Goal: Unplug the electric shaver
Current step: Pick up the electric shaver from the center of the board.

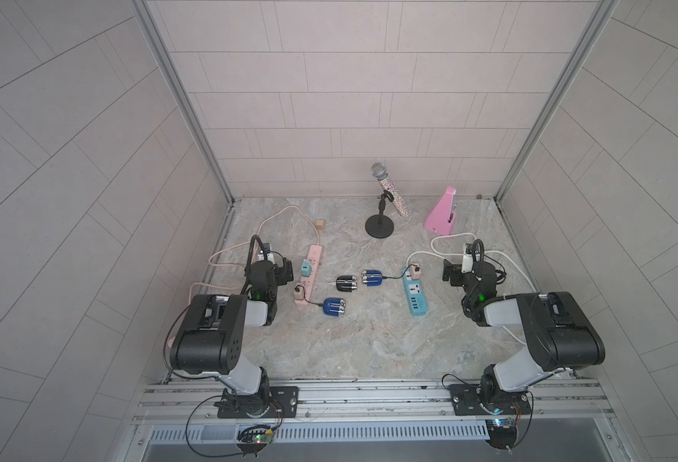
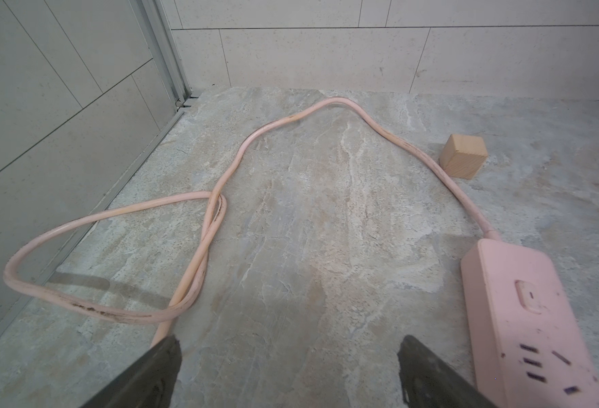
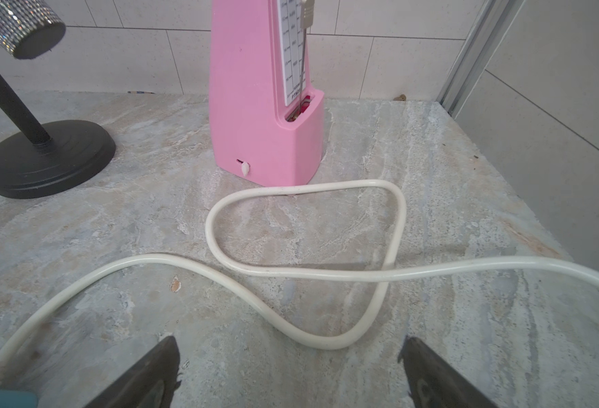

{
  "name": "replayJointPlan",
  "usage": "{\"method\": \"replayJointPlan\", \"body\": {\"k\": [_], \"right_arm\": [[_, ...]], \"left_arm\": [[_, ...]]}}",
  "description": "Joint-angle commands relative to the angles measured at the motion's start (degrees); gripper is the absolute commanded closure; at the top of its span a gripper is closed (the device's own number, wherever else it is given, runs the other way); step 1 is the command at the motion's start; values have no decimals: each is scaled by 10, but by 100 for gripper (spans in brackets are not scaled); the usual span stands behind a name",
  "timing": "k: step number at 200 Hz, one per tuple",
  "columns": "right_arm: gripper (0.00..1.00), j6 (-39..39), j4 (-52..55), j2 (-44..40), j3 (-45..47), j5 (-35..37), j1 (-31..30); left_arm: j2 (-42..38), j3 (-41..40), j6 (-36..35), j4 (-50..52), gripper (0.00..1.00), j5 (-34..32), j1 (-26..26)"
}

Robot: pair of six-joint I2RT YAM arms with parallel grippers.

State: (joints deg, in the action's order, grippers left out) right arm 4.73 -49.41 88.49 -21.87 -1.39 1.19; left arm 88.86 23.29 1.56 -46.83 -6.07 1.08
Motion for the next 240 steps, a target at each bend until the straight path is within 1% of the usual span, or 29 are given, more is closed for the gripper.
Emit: {"method": "replayJointPlan", "body": {"k": [1,11,23,37,47,54,63,82,100,116,130,146,155,174,194,207,225,240], "right_arm": [[1,-1,48,-36,-24,15,2],[1,1,87,-57,-36,23,2],[0,9,170,-92,-69,37,2],[1,20,244,-124,-114,29,1],[2,20,285,-143,-135,12,-2],[2,22,316,-153,-171,8,-7],[2,16,357,-166,-199,-19,-14],[3,-5,447,-185,-257,-41,-54],[2,-11,487,-193,-287,-51,-121],[2,-42,527,-177,-325,-30,-201],[2,-56,558,-152,-356,-57,-245],[2,-57,582,-124,-377,-102,-272],[4,-65,592,-112,-383,-114,-290],[4,-86,602,-96,-384,-111,-338],[7,-101,615,-70,-388,-113,-383],[9,-109,625,-48,-395,-111,-404],[10,-123,632,-15,-414,-97,-426],[13,-131,661,13,-448,-108,-440]], "left_arm": [[-51,33,-14,70,0,-2,4],[-70,43,-15,107,0,-8,9],[-90,61,-9,155,0,-30,18],[-110,87,18,219,0,-49,29],[-124,107,49,259,0,-34,33],[-130,121,69,286,0,-19,39],[-138,147,84,330,0,-14,53],[-149,205,111,432,0,-13,90],[-166,249,133,511,0,-15,129],[-189,264,159,552,0,-2,152],[-219,262,186,577,0,15,157],[-256,254,206,603,0,26,157],[-277,248,214,618,0,30,157],[-320,233,225,639,0,33,157],[-344,230,234,666,0,32,158],[-351,233,239,687,0,40,157],[-363,230,254,701,0,53,157],[-374,225,264,708,0,64,157]]}}
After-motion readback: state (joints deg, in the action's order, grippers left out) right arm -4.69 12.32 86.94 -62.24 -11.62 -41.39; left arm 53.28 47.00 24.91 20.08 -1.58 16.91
